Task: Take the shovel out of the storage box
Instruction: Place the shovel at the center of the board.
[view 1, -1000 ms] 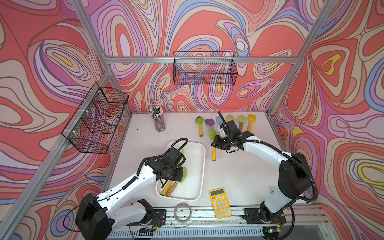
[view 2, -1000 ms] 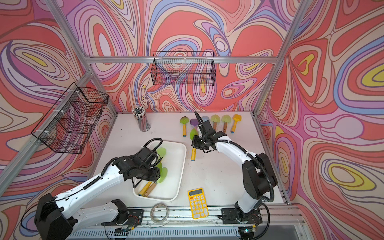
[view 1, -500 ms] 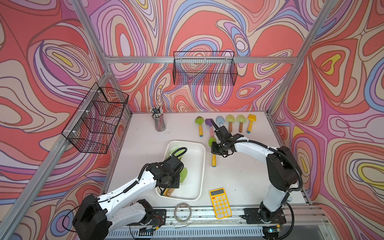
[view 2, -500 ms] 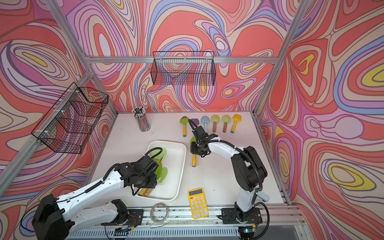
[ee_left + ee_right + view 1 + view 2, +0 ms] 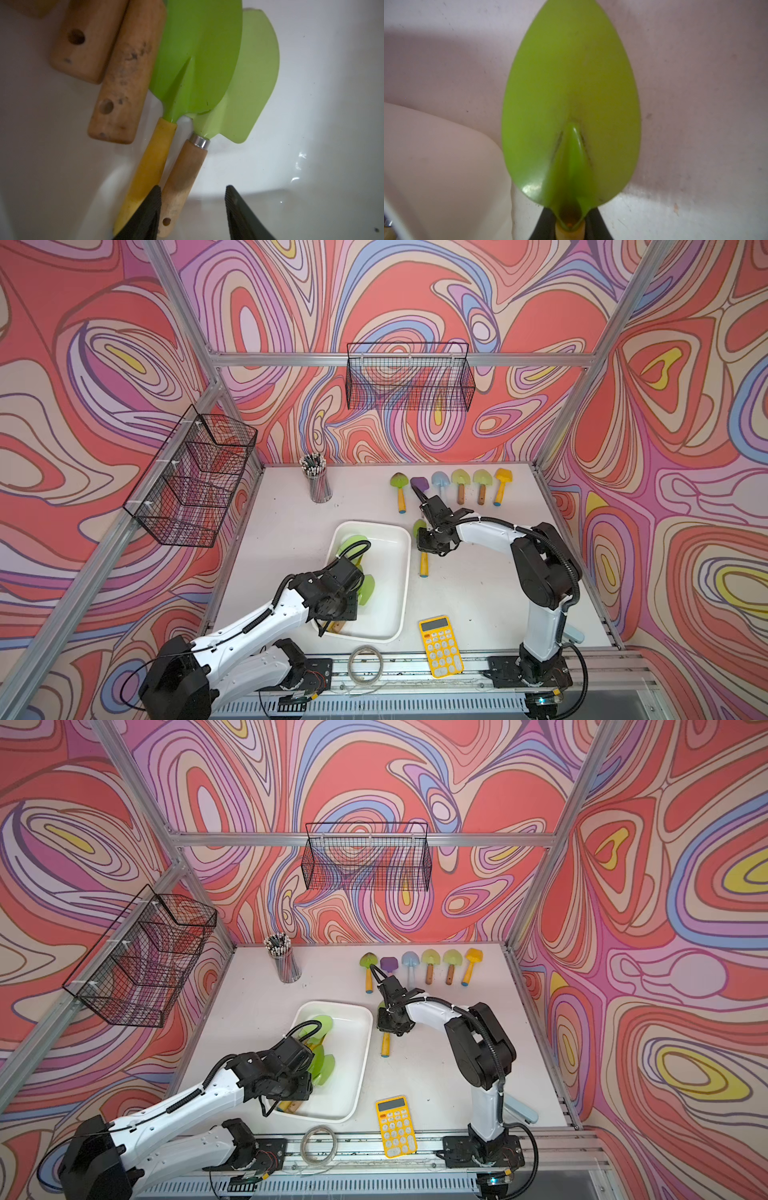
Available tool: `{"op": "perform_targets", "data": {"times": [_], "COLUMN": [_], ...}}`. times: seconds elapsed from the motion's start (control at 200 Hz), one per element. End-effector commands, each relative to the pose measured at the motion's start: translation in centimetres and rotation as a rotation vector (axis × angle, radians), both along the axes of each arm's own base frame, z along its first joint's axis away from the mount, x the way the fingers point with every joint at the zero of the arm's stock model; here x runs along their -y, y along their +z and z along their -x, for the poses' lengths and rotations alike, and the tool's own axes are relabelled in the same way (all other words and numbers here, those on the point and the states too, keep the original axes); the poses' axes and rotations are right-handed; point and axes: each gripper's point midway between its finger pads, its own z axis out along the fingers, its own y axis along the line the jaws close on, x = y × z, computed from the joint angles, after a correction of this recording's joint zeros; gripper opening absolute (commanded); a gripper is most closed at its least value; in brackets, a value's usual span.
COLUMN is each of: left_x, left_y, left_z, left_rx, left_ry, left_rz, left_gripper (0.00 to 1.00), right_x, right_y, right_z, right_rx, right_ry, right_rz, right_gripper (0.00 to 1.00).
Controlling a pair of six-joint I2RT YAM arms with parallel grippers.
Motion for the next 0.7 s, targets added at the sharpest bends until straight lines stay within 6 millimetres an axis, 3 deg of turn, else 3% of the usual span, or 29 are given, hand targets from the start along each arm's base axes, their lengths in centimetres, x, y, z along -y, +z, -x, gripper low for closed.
{"op": "perform_targets", "data": {"times": [0.0, 0.391, 0.696], "left_x": [-0.5, -0.5, -0.5], "left_y": [-0.1, -0.4, -0.7], "left_z": [-0.2, -0.1, -0.1], "left_rx": [0.031, 0.039, 0.027], "left_ry": [0.035, 0.031, 0.030], "left_rz": [-0.006, 0.003, -0.009], "left_gripper": [0.54, 0.54, 0.55], "right_x": [-0.7, -0.4, -0.8], "right_y": [-0.7, -1.8, 0.3], "right_z": [0.0, -0.3, -0.5], "right_rx": [-0.009, -0.030, 0.012], "right_ry": [0.003, -0.007, -0.002], "right_rz": [0.019, 0.066, 0.030], "right_gripper": [0.15, 0.24, 0.34]}}
